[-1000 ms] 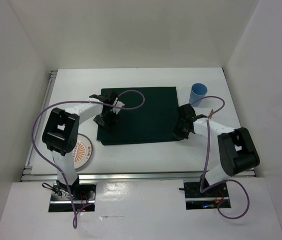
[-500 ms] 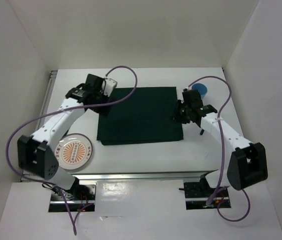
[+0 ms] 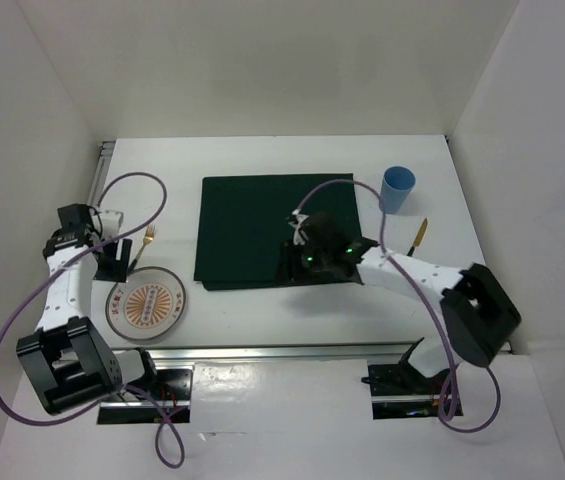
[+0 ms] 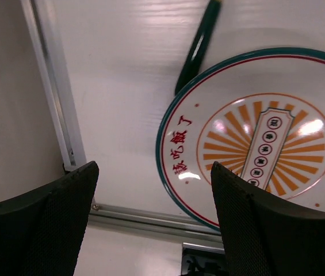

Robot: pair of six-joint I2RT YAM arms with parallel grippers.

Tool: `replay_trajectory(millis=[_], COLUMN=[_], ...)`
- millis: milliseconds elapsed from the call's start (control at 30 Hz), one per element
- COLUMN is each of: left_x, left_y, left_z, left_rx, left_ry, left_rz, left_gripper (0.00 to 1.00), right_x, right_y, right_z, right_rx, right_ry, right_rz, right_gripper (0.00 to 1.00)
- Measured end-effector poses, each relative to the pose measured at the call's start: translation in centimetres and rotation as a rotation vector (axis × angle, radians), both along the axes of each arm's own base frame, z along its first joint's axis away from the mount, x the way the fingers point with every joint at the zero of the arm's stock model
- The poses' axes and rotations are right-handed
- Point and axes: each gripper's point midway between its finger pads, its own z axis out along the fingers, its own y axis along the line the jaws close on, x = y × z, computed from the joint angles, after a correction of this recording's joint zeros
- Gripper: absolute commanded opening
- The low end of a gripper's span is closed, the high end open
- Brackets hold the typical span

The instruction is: Set the dinner table for one person

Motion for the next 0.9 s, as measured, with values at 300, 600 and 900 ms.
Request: replay_trajectory(millis=[300, 600, 900], left_x=[-2.4, -3.8, -3.5], left_y=[4.1, 4.7, 4.3], left_z=[0.9, 0.6, 0.5], left_rx=[-0.031, -0.057, -0.087], left_ry=[-0.121, -0.147, -0.162], left_rz=[0.173, 0.204, 0.188], left_gripper=[0.85, 0.85, 0.85], right_x=[-3.1, -2.1, -2.3], right_y=[16.7, 23.4, 27.4], right_z=[-4.8, -6.8, -6.9], right_rx=[0.183, 0.278, 0.323], right_ry=[0.191, 0.296, 0.335], right_rz=[0.186, 0.206, 0.221], right_gripper=[0.5, 0.57, 0.44])
